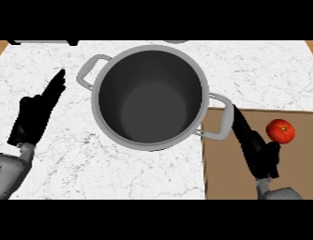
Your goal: Pick the tomato from the tray and place it in the pot
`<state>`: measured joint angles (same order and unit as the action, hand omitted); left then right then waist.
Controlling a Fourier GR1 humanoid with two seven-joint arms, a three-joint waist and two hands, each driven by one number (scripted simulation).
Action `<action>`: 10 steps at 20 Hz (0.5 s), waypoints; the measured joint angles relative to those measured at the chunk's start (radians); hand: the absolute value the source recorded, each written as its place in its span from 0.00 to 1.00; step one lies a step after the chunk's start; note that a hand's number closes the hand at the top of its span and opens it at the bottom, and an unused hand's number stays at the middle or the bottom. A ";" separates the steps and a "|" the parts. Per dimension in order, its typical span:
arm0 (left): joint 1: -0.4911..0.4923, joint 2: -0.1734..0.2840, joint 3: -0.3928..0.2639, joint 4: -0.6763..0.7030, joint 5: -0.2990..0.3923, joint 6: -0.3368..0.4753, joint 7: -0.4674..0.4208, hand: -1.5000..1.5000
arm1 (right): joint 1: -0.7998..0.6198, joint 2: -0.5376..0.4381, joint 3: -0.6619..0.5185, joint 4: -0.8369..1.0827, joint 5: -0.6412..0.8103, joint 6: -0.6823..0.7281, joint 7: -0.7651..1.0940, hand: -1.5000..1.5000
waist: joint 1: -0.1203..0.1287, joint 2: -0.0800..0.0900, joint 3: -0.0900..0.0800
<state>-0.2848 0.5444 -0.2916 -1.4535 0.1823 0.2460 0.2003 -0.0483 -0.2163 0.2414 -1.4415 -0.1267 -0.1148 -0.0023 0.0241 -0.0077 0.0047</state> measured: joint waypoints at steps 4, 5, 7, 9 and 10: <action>0.063 0.023 0.048 0.013 -0.030 0.024 -0.008 0.50 | -0.076 -0.065 -0.055 -0.008 -0.011 0.061 0.014 1.00 | -0.007 0.004 -0.003; 0.084 0.032 0.060 0.022 -0.037 0.034 -0.012 0.50 | -0.095 -0.094 -0.075 -0.012 -0.019 0.085 0.011 1.00 | -0.006 0.004 -0.003; 0.108 0.043 0.078 0.050 -0.041 0.050 -0.006 0.50 | -0.133 -0.193 -0.103 -0.015 0.044 0.093 0.005 1.00 | -0.008 0.004 -0.011; 0.134 0.038 0.088 0.074 -0.032 0.063 0.021 0.50 | -0.145 -0.233 -0.169 -0.017 0.129 -0.028 -0.029 0.00 | -0.024 0.002 -0.010; 0.147 0.035 0.092 0.084 -0.029 0.069 0.029 0.50 | -0.145 -0.235 -0.194 -0.019 0.164 -0.090 -0.049 0.00 | -0.027 0.002 -0.009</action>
<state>-0.1375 0.5795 -0.1992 -1.3694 0.1538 0.3152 0.2289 -0.1929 -0.4518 0.0475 -1.4608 0.0374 -0.2043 -0.0518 -0.0032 -0.0055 -0.0043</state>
